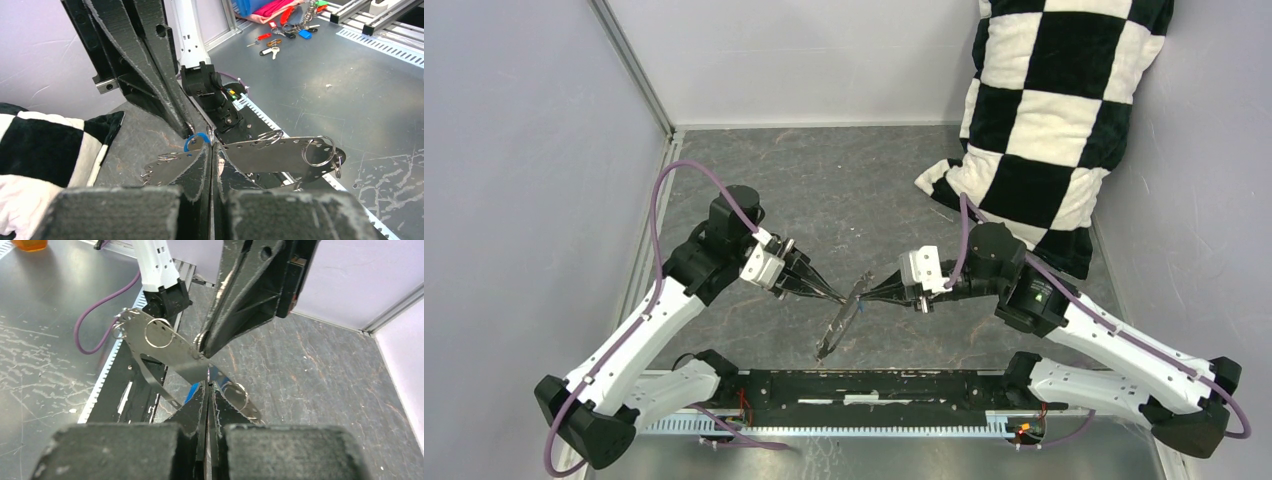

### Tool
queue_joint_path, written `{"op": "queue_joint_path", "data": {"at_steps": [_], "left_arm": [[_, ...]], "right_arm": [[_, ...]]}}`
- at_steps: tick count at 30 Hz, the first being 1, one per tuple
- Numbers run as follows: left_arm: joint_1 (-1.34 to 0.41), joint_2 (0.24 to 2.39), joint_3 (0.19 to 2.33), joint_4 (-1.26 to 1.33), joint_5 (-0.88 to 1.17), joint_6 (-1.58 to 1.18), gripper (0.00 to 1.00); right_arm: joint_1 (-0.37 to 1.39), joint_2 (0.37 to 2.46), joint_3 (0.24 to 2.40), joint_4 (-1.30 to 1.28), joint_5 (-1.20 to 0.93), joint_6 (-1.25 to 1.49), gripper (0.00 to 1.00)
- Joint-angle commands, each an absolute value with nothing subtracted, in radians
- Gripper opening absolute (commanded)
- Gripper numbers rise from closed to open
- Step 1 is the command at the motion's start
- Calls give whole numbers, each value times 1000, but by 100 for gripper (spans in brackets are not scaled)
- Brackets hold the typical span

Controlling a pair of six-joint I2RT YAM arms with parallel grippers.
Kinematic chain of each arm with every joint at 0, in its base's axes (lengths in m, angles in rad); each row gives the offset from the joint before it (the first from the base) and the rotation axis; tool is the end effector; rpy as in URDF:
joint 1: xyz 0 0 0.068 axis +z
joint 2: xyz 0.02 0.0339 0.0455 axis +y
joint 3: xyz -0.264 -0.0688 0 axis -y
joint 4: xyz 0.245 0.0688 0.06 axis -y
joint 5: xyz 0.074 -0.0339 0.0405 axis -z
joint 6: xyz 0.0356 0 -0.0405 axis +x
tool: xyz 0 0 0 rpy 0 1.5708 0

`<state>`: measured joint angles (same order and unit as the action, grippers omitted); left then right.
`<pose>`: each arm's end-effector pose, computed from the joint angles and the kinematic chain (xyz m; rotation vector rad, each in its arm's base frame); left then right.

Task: Put the keys on the keyring
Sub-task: Insert the key onto the keyring.

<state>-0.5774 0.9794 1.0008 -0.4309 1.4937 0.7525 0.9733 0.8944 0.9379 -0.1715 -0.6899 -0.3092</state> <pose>0.1372 -0.1317 0.3673 1.6607 0.6251 -1.3116 0.0924 0.1761 0.3770 -1.4521 1.0442 1.0683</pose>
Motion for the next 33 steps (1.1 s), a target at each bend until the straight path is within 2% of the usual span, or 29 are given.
{"op": "queue_joint_path", "data": {"at_steps": [1,33], "left_arm": [[-572,950,1021,-393,1509,733,2],[-572,936,1016,-400,1489,723,2]], "right_arm": [[980,906,991,-127,-655,-286,1],[1055,925,986,-102,-611,-283,1]]}}
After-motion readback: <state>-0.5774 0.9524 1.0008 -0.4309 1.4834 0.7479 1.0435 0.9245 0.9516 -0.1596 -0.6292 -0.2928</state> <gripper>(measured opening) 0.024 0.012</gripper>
